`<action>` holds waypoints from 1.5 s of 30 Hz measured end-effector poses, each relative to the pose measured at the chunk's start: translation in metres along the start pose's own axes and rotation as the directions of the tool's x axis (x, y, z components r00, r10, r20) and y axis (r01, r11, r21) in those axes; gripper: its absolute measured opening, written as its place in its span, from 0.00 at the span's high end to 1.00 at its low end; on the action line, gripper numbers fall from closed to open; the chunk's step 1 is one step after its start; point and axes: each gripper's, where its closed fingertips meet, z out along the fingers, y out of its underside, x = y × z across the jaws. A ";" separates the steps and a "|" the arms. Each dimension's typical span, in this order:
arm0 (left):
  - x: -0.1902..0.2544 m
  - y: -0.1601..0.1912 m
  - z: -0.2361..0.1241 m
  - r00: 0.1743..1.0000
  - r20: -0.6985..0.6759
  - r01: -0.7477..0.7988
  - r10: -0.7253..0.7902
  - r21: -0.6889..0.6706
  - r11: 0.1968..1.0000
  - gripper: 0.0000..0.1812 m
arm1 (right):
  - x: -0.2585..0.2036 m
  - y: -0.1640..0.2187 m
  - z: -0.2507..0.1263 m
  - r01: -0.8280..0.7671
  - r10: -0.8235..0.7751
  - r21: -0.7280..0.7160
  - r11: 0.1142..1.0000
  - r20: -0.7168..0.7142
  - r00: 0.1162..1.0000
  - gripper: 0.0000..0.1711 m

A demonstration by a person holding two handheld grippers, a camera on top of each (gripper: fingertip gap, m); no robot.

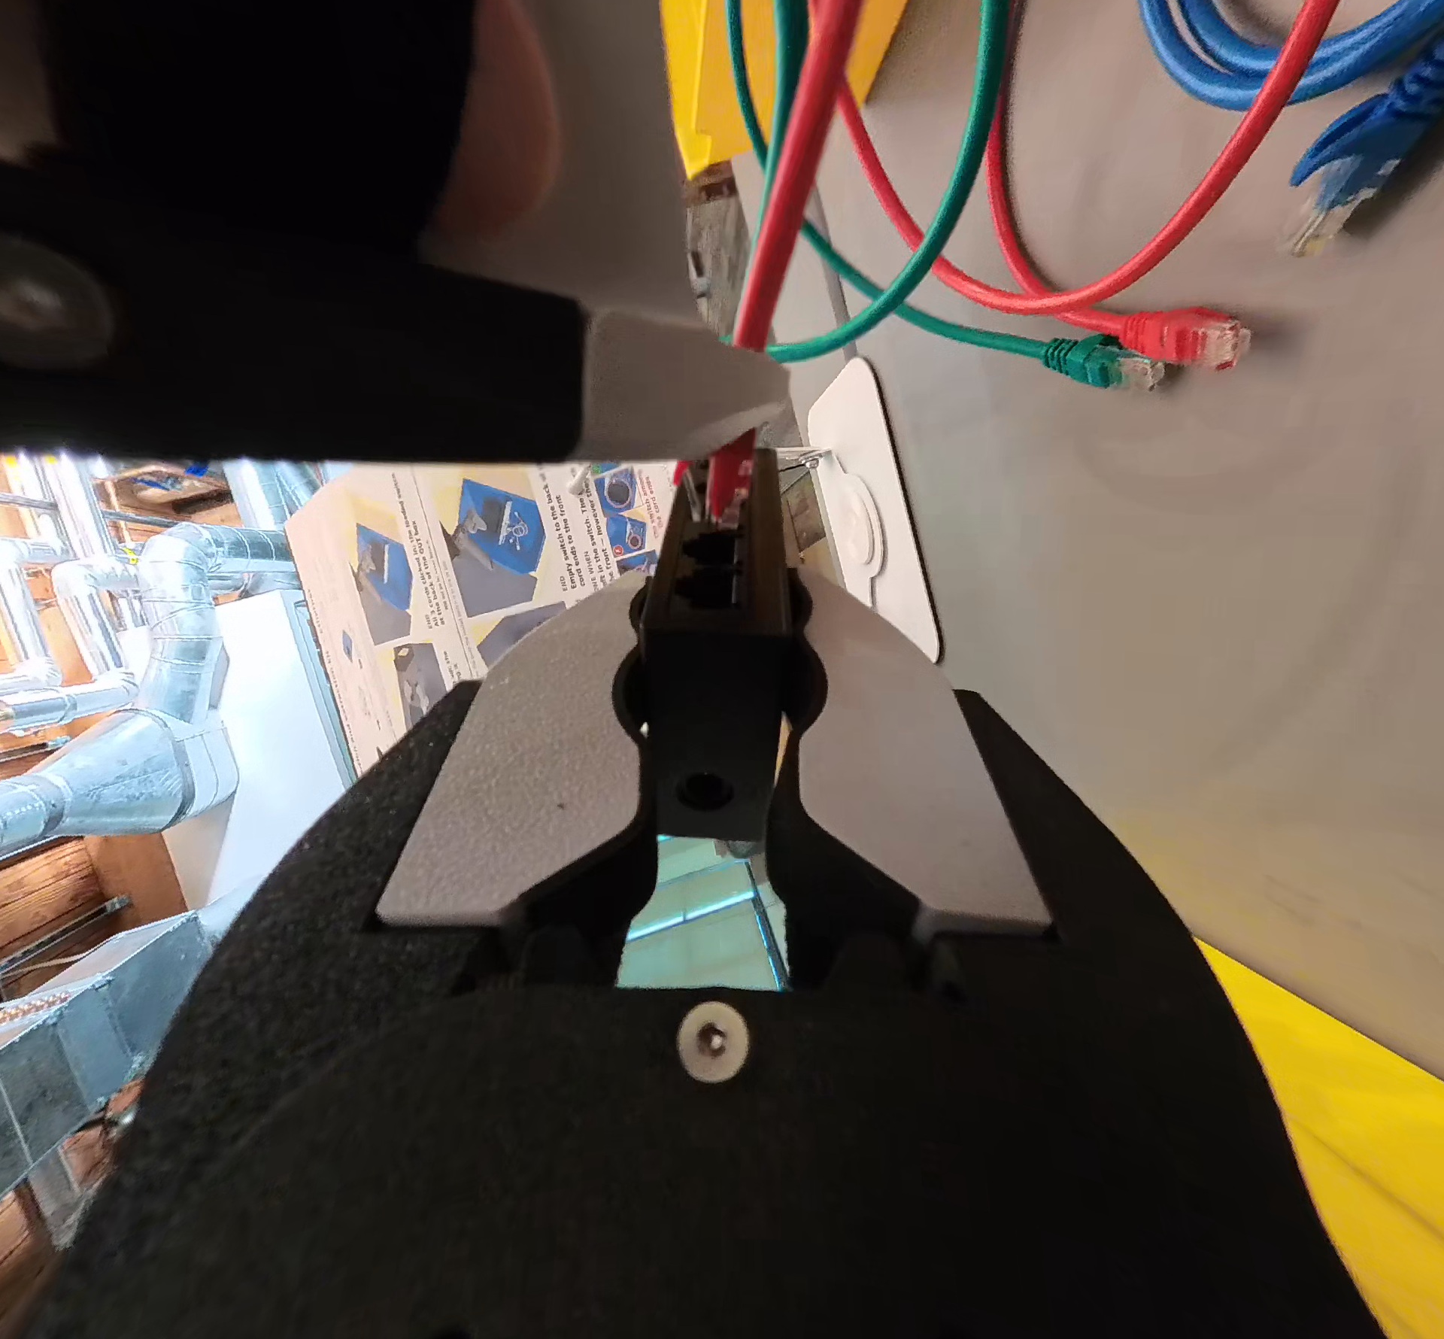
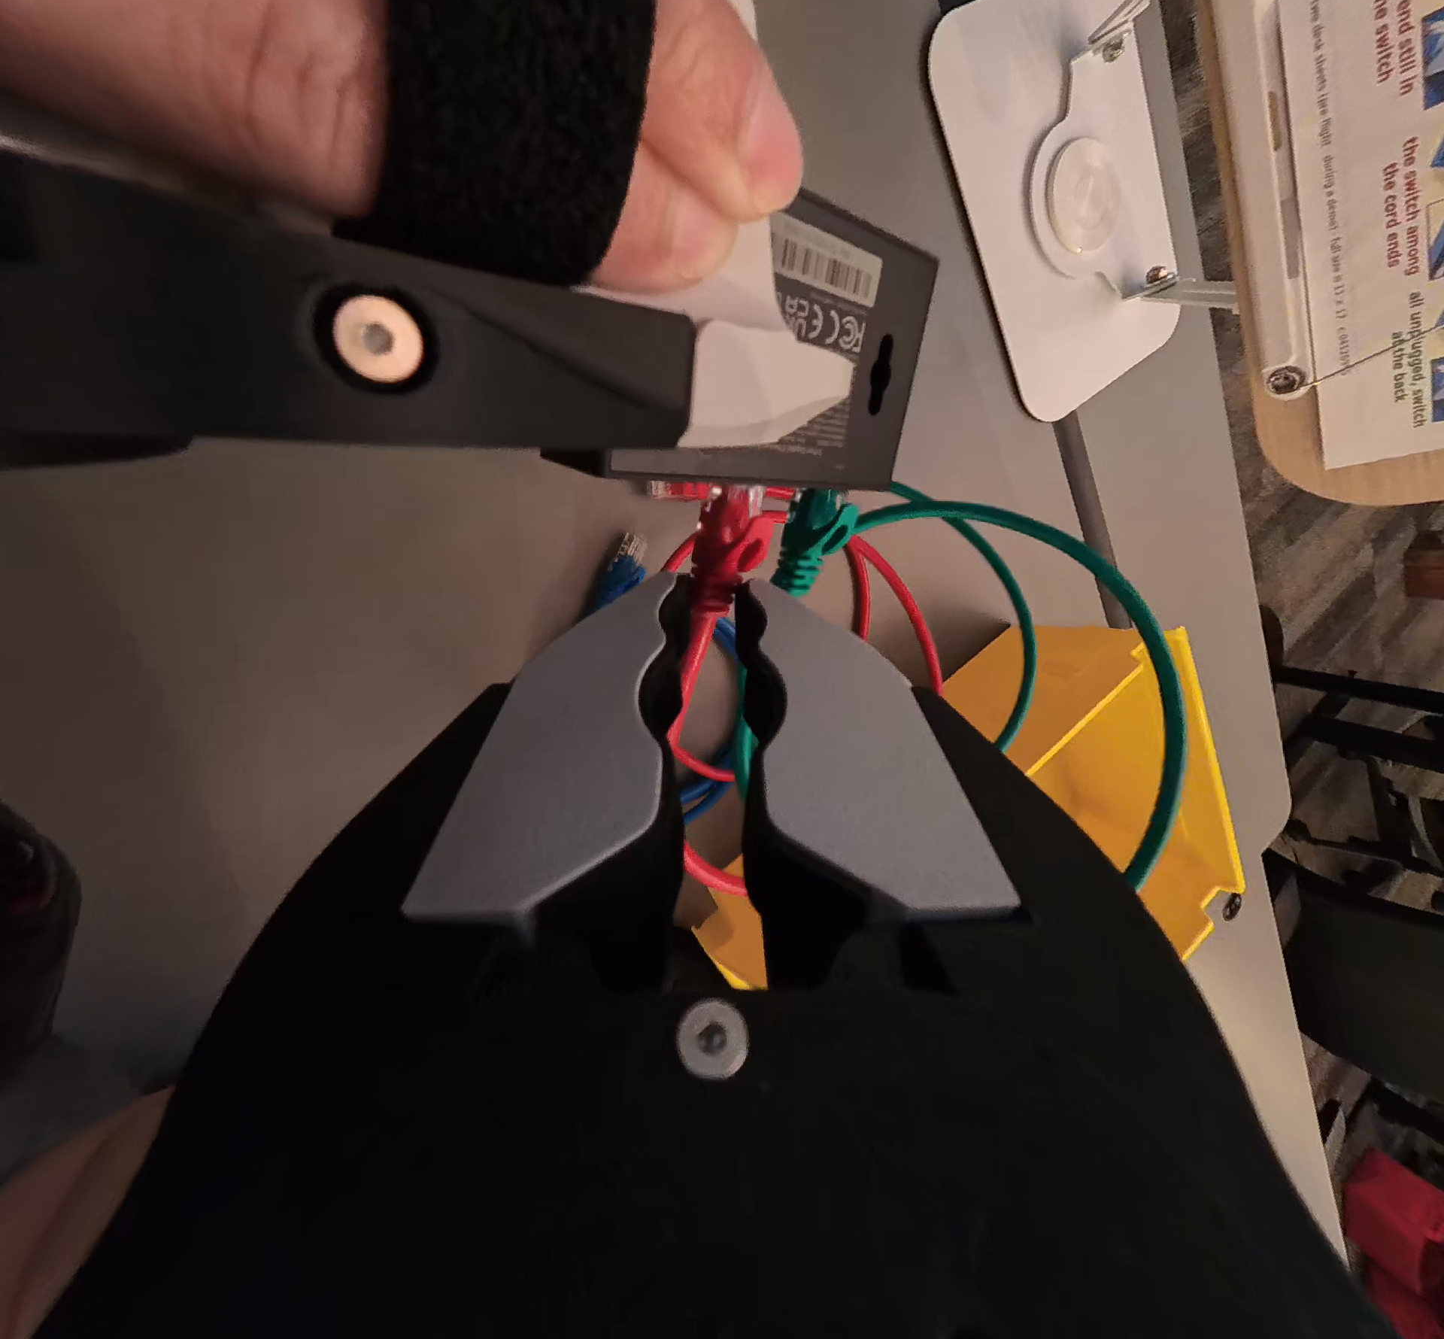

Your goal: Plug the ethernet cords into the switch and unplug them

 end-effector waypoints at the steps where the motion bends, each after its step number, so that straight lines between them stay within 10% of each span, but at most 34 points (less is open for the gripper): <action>1: 0.000 0.000 0.000 1.000 0.000 0.002 -0.002 0.003 1.000 0.84 | 0.000 0.000 -0.001 0.000 0.000 0.001 1.000 0.001 1.000 0.93; 20: -0.067 0.048 -0.021 0.917 0.291 0.286 -0.271 -0.007 0.958 0.84 | 0.035 -0.069 -0.059 -0.096 0.087 0.654 0.750 0.046 0.995 0.93; 39: -0.088 0.067 -0.033 0.853 0.404 0.366 -0.329 -0.017 0.930 0.84 | 0.043 -0.094 -0.079 0.067 0.102 0.819 0.570 -0.151 0.983 0.93; 45: -0.093 0.064 -0.036 0.838 0.431 0.367 -0.335 0.009 0.930 0.84 | 0.042 -0.091 -0.085 -0.044 0.117 0.838 0.544 -0.024 0.993 0.93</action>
